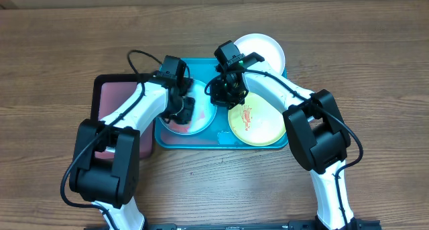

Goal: Clean dirty plates on tray and stack at the side
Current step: 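Scrub the light blue plate with the sponge while the right gripper holds it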

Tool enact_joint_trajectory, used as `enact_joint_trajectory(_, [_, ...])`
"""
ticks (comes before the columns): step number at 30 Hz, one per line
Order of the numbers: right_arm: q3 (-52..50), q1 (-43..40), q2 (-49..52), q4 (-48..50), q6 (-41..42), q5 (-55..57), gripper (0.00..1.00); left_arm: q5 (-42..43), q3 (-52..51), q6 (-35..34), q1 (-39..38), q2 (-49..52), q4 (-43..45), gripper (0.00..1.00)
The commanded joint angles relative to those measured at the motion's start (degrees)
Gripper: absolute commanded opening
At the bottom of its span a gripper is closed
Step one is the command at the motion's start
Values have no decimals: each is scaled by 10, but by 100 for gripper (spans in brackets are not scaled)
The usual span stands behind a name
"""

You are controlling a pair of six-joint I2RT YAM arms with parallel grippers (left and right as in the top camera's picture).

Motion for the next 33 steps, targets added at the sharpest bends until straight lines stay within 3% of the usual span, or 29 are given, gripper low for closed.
enact_joint_trajectory(1, [-1,1,6,6,10,-4,4,162,-8,67,-10,7,33,4])
enact_joint_trajectory(5, [-1,1,6,3,10,-4,4,44,-8,10,-10,7,69,4])
enact_joint_trajectory(9, [-1,0,6,2,10,-4,4,-111,-8,-69,-10,7,47,4])
enact_joint_trajectory(14, [-1,0,6,3,10,-3,4,-217,-8,-152,-10,7,-24,4])
enact_joint_trajectory(20, [-1,1,6,2,10,-3,4,-321,-8,-194,-13,7,10,4])
enact_joint_trajectory(26, [-1,3,6,-3,10,-3,4,-311,-8,-189,-13,7,133,4])
enact_joint_trajectory(30, [-1,5,6,-3,10,-3,4,-134,-8,-99,-15,8,202,4])
enact_joint_trajectory(33, [-1,5,6,-3,10,-3,4,-72,-8,-77,-21,8,196,5])
